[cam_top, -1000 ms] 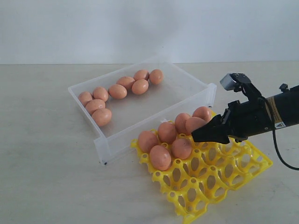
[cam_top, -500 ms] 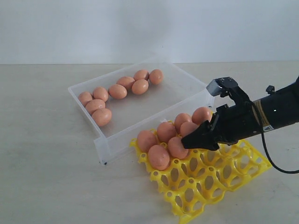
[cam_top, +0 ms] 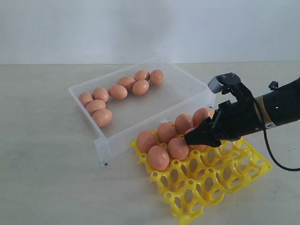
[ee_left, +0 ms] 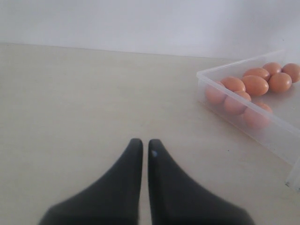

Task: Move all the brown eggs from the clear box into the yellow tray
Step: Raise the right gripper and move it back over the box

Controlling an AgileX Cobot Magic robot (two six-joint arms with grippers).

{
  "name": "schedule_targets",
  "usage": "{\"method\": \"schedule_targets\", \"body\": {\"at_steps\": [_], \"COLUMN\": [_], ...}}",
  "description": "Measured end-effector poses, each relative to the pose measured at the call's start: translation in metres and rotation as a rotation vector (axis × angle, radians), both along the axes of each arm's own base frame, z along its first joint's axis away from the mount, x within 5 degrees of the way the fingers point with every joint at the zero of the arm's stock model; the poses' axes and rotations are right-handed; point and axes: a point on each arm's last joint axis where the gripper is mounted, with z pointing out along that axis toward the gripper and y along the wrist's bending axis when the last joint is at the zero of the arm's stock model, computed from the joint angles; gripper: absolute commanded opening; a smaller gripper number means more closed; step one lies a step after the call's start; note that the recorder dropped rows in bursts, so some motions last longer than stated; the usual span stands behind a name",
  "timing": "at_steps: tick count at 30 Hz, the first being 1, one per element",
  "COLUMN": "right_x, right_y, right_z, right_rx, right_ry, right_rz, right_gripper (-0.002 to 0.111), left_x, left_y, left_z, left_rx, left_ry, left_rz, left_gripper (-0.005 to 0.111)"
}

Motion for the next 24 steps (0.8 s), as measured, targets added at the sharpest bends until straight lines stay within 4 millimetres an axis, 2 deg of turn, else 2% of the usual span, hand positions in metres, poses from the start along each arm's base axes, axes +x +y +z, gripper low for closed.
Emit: {"method": "schedule_targets", "body": {"at_steps": [8,11,13,14,18,21,24], "right_x": [-0.002,-0.005,-0.009,-0.011,-0.027,-0.04,-0.048], "right_y": [-0.003,-0.002,-0.001,0.0,0.008,0.018,0.029], "right_z": [0.035,0.054,0.073,0.082,0.123,0.139,0.138], "right_rx": [-0.03,-0.014,0.044,0.077,0.198,0.196,0.168], "right_ry": [-0.123,-0.179,-0.209,-0.22,-0.281,-0.323,-0.3], "right_rz": [-0.025,-0.037,-0.083,-0.102,-0.12,-0.06,0.006], "right_gripper": [0.055,0.055,0.048,0.041,0.0,0.0,0.0], "left_x": [0.0,0.0,0.0,0.0,0.0,0.0,0.0], "left_y": [0.0,0.0,0.0,0.0,0.0,0.0,0.0], "left_z": [0.0,0.0,0.0,0.0,0.0,0.0,0.0], "left_rx": [0.0,0.0,0.0,0.0,0.0,0.0,0.0], "left_ry": [0.0,0.0,0.0,0.0,0.0,0.0,0.0], "left_rz": [0.0,0.0,0.0,0.0,0.0,0.0,0.0], "left_gripper": [0.004,0.004,0.004,0.004,0.004,0.004,0.004]}}
